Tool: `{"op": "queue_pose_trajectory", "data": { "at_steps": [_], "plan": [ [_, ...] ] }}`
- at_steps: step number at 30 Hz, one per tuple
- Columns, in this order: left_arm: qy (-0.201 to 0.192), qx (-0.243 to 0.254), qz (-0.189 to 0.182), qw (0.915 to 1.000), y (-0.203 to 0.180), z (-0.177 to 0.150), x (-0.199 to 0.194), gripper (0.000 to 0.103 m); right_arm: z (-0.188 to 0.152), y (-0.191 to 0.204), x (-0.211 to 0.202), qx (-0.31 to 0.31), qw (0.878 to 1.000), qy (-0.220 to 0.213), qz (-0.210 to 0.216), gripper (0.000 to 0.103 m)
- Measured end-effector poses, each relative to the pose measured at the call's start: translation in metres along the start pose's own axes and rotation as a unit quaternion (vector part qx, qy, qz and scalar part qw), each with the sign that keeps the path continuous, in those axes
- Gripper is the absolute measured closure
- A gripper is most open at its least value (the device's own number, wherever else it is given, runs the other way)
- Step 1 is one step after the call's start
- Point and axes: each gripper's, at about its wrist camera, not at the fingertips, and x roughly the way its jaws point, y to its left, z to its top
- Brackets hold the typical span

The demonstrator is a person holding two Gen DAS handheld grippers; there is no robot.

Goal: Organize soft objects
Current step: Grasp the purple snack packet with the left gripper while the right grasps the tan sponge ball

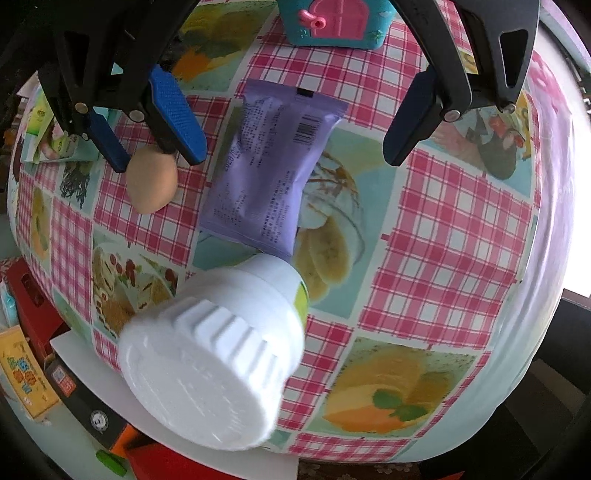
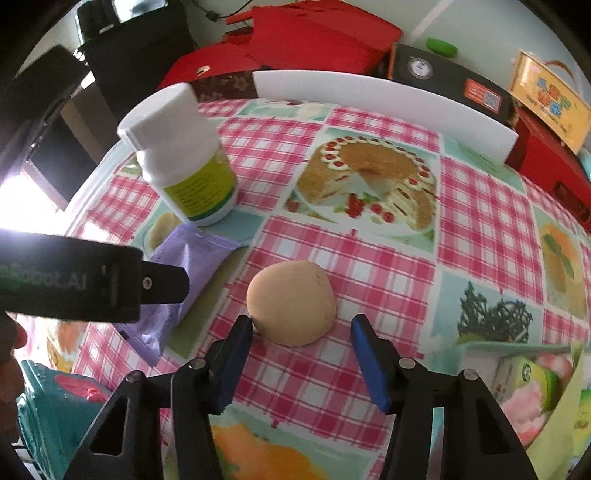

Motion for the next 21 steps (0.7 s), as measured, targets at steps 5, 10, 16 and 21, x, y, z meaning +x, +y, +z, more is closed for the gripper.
{"op": "queue_pose_trajectory", "data": {
  "at_steps": [5,10,16,21],
  "plan": [
    [0.003,0.008,0.008,0.9999,-0.015,0.0,0.006,0.008,-0.004,-0.009,-0.005,0.017,1.0,-0.002,0.011,0.051],
    [0.008,0.015,0.012,0.9998,-0.029,0.002,0.014,0.017,-0.006,-0.01,-0.007,0.016,1.0,0.0,0.009,0.053],
    [0.011,0.025,0.024,0.9993,-0.034,0.0,0.02,0.037,-0.006,-0.01,-0.008,0.014,1.0,0.002,0.008,0.053],
    [0.002,0.029,0.026,0.9992,-0.036,0.0,0.017,0.045,-0.006,-0.007,-0.008,0.007,1.0,0.006,0.005,0.053]
  ]
}}
